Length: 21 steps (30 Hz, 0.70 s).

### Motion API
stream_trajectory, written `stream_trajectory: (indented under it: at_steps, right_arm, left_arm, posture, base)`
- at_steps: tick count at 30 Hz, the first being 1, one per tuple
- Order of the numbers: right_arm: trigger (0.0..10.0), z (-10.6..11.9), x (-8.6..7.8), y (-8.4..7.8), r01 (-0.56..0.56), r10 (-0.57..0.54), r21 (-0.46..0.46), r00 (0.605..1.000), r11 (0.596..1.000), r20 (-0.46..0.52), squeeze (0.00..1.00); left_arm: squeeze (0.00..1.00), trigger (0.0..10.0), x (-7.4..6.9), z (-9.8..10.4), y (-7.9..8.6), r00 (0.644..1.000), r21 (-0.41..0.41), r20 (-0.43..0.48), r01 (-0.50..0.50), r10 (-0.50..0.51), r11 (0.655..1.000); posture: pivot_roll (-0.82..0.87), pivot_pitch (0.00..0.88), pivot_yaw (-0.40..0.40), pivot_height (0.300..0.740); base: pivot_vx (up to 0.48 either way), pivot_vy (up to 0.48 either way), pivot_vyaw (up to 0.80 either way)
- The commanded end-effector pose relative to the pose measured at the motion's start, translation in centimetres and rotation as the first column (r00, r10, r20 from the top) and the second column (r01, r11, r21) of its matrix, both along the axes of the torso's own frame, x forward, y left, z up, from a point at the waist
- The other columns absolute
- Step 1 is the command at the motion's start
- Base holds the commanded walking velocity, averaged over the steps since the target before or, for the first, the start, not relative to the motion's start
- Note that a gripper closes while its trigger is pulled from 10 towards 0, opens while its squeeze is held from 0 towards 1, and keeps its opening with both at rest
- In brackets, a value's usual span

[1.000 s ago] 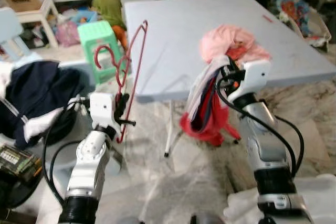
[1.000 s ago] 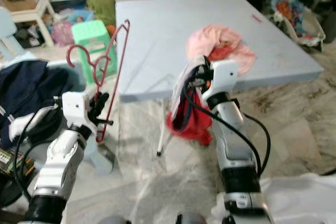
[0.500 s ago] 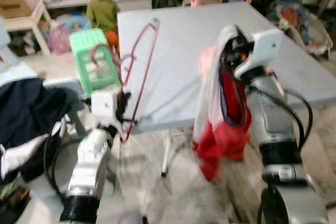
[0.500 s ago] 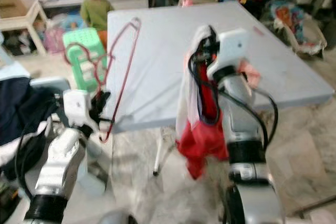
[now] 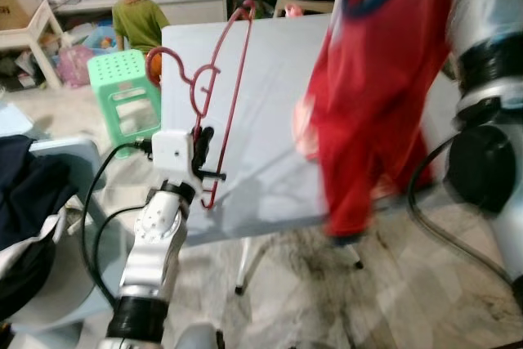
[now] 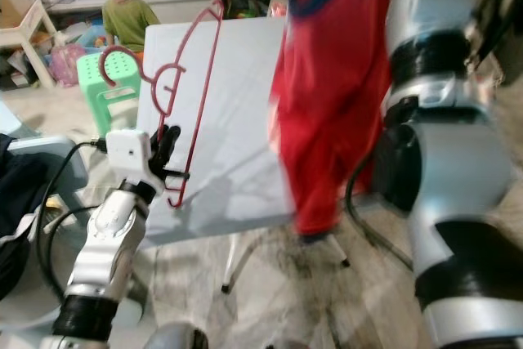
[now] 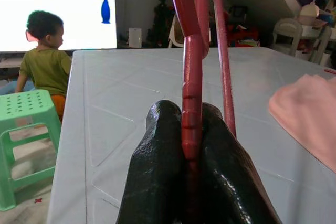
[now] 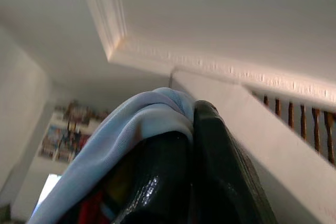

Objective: Hang hanger

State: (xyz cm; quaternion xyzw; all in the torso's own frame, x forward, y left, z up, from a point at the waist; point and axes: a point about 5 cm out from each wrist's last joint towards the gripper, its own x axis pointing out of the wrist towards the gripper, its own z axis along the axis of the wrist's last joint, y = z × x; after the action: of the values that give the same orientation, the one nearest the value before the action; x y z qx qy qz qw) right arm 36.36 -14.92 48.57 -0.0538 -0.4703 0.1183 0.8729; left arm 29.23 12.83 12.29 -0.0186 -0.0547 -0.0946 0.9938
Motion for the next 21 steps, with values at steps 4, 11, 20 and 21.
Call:
stream_trajectory:
  at_steps: [4,11,20,21]
  right_arm:
    - [10.0,-2.5,1.5,-2.8,0.001,0.007,0.074,0.994,0.997,-0.109,0.0]
    - [10.0,-20.2,5.4,-2.7,-0.069,-0.108,-0.244,0.757,0.967,-0.644,0.0]
    - [10.0,-32.0,2.2,-4.2,-0.268,-0.204,-0.42,0.578,0.867,-0.79,1.0]
    - [10.0,-32.3,2.1,-4.4,-0.264,-0.203,-0.408,0.564,0.874,-0.8,1.0]
  left_arm:
    - [0.0,10.0,-0.8,-2.2,0.0,0.994,0.016,-0.102,-0.023,0.025,1.0]
    - [0.0,10.0,-0.7,-2.3,-0.3,0.994,0.021,-0.109,-0.013,0.015,1.0]
    - [0.0,10.0,-0.5,-2.5,-0.6,0.993,0.033,-0.12,0.001,0.003,0.999]
    - [0.0,10.0,-0.5,-2.5,-0.7,0.993,0.033,-0.121,0.003,0.001,0.999]
  posture:
    - [0.07,0.0,-0.057,0.74]
    - [0.06,0.0,-0.042,0.74]
    - [0.04,0.0,-0.025,0.74]
    - [0.04,0.0,-0.025,0.74]
  base:
    - [0.0,0.0,0.0]
    - [0.0,0.0,0.0]
    - [0.0,0.0,0.0]
    - [0.0,0.0,0.0]
